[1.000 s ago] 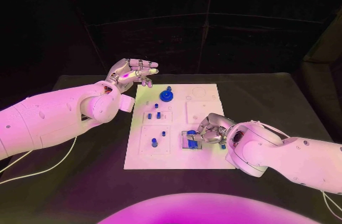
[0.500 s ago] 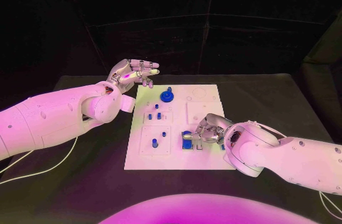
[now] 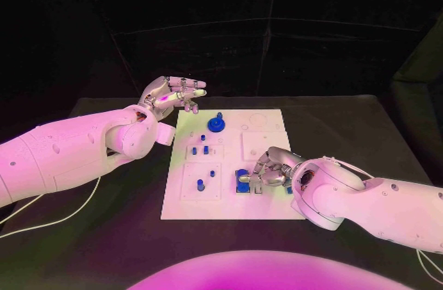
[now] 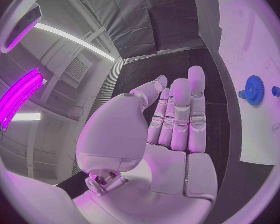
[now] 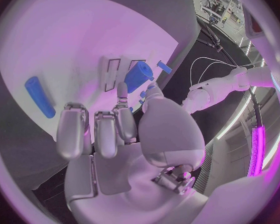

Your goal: Assemble the parts on the task board

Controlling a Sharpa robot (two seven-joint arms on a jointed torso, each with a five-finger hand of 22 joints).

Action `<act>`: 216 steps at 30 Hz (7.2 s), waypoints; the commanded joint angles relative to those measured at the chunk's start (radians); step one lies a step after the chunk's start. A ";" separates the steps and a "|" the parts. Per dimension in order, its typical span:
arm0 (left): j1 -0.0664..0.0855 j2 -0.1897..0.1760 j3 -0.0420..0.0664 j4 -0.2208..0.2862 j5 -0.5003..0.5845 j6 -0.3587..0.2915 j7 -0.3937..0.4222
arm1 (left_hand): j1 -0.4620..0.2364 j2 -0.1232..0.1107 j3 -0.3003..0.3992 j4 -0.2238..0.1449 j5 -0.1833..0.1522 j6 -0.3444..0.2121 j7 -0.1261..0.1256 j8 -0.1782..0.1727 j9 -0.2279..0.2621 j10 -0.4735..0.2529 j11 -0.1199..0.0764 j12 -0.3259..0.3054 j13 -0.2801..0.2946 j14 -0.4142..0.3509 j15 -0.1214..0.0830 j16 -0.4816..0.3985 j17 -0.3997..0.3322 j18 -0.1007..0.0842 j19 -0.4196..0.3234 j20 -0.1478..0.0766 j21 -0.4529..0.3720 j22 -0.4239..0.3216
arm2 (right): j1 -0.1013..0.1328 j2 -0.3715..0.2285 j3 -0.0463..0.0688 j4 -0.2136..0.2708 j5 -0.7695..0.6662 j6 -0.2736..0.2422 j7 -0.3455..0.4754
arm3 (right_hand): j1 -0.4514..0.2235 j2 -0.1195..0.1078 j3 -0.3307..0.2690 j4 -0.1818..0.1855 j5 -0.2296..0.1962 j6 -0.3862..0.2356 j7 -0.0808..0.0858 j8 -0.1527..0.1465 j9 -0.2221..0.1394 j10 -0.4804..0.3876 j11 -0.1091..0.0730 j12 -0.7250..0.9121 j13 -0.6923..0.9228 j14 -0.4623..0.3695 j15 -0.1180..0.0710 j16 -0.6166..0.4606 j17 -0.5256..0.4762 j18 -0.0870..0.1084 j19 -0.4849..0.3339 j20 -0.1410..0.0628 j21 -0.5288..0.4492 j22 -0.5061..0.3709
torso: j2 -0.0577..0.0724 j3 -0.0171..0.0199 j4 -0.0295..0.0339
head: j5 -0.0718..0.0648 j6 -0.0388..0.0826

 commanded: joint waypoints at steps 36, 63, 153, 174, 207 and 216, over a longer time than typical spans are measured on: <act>0.001 -0.003 0.001 0.002 0.002 0.005 0.000 | -0.012 0.005 -0.009 0.002 0.002 -0.006 -0.001 0.007 0.000 -0.008 -0.002 0.006 -0.001 -0.005 0.003 -0.006 -0.003 0.013 0.000 -0.002 -0.005 -0.002 | 0.001 0.028 0.000 -0.043 -0.093 0.041 0.033 | 0.120 0.050 -0.007 -0.069 0.041 -0.001 0.001 0.014 0.019 0.000 -0.005 -0.012 0.011 0.069 -0.005 -0.001 0.047 -0.019 0.001 -0.004 0.002 0.011 | 0.001 -0.0007 0.0002 | 0.006 -0.002; 0.001 -0.004 0.001 0.001 0.002 0.004 0.002 | -0.010 0.006 -0.008 0.001 0.002 -0.007 -0.001 0.008 0.000 -0.009 -0.002 0.007 -0.001 -0.005 0.002 -0.005 -0.004 0.014 0.000 -0.002 -0.005 -0.002 | 0.002 -0.147 0.001 0.054 0.003 -0.106 0.237 | 0.157 0.076 -0.042 -0.099 0.095 -0.090 0.044 -0.089 -0.016 -0.009 0.030 -0.032 0.007 0.068 0.021 -0.003 0.045 -0.018 -0.004 0.016 -0.003 0.005 | -0.001 -0.0023 -0.0008 | -0.012 0.004; 0.001 -0.011 -0.002 0.004 0.002 0.012 -0.005 | -0.011 0.006 -0.010 0.001 0.002 -0.008 -0.001 0.009 0.000 -0.010 -0.002 0.008 -0.001 -0.005 0.002 -0.005 -0.005 0.014 0.000 -0.002 -0.006 -0.003 | -0.051 -0.184 0.001 0.075 -0.203 -0.013 -0.003 | 0.160 0.013 0.283 -0.103 0.231 0.072 0.028 -0.285 -0.063 -0.006 0.014 -0.081 0.002 0.072 0.011 0.002 0.073 -0.021 0.002 0.011 0.005 0.030 | -0.003 -0.0030 -0.0078 | -0.042 0.003; 0.001 -0.010 -0.002 0.003 0.002 0.016 -0.009 | -0.009 0.006 -0.009 -0.001 0.002 -0.009 -0.001 0.009 0.000 -0.011 -0.002 0.009 -0.001 -0.005 0.002 -0.005 -0.006 0.014 0.000 -0.002 -0.007 -0.003 | -0.050 -0.121 0.001 0.062 -0.026 -0.012 0.022 | 0.054 -0.047 0.296 -0.036 0.365 0.082 0.031 -0.291 -0.050 0.001 0.019 -0.076 0.010 0.073 0.014 0.003 0.078 -0.022 0.003 0.012 0.006 0.033 | -0.002 -0.0028 -0.0081 | -0.036 0.001; 0.001 -0.007 -0.002 0.003 0.002 0.023 -0.017 | -0.009 0.006 -0.009 -0.001 0.002 -0.009 -0.001 0.009 0.000 -0.011 -0.002 0.009 -0.001 -0.005 0.002 -0.005 -0.006 0.014 0.000 -0.002 -0.007 -0.004 | -0.050 -0.038 0.001 0.016 -0.032 -0.011 -0.006 | 0.023 -0.002 0.234 0.005 0.408 0.128 0.010 -0.262 -0.022 0.010 0.003 -0.066 0.019 0.075 0.002 0.007 0.086 -0.023 0.008 0.005 0.011 0.043 | -0.002 -0.0021 -0.0085 | -0.034 -0.001; 0.001 -0.008 -0.002 0.003 0.002 0.024 -0.019 | -0.009 0.006 -0.009 -0.001 0.002 -0.009 -0.001 0.009 0.000 -0.011 -0.002 0.009 -0.001 -0.005 0.002 -0.005 -0.006 0.014 0.000 -0.002 -0.007 -0.004 | -0.050 -0.036 0.001 0.017 -0.036 -0.035 0.006 | -0.078 0.014 0.142 0.027 0.191 0.142 -0.001 -0.242 0.005 0.018 -0.006 -0.055 0.029 0.077 -0.006 0.011 0.095 -0.025 0.011 -0.004 0.014 0.051 | -0.003 -0.0023 -0.0094 | -0.033 -0.001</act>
